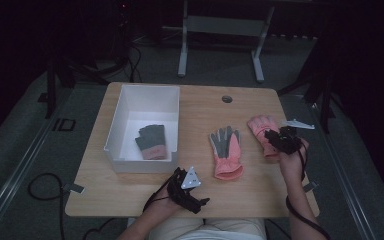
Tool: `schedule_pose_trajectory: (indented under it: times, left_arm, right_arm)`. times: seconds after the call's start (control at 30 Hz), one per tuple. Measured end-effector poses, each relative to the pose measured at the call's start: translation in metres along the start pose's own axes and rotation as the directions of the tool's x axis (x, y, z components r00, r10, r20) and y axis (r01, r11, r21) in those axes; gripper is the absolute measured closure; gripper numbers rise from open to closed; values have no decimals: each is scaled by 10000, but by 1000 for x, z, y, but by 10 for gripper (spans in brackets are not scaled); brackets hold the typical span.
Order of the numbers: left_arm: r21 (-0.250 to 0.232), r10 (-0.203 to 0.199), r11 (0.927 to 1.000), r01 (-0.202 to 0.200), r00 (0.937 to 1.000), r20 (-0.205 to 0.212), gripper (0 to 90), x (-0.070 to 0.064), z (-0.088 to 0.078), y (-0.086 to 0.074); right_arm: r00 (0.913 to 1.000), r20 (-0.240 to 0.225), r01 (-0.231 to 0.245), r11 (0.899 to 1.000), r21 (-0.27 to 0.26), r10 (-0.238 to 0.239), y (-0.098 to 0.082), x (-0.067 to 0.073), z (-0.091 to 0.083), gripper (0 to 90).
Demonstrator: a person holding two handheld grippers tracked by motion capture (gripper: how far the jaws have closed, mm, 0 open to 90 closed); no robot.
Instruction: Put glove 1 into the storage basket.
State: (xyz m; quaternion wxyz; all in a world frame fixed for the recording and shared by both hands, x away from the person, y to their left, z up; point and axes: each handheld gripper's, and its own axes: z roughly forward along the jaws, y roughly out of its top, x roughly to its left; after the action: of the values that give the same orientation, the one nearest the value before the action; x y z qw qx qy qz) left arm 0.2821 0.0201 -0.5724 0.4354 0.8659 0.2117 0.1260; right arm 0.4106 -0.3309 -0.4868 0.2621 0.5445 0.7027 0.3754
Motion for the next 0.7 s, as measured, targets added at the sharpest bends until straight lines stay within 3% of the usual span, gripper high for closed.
schedule_pose_trajectory:
  times: [0.03,0.23,0.53,0.7]
  left_arm:
    - [4,19,10000,-19,10000,-3,20,0,0,0]
    - [14,0,10000,0,10000,4,21,0,1,-1]
    - [16,7,10000,-7,10000,13,21,0,0,-1]
    - [10,2,10000,-2,10000,14,21,0,0,-1]
  right_arm:
    - [9999,171,-20,9999,142,18,-1,-14,5,714]
    - [9985,540,-31,9989,468,6,-2,-36,26,670]
    - [9968,772,134,9964,832,-198,-2,-41,51,598]
    - [9917,1046,636,9929,1002,-741,-7,-35,65,573]
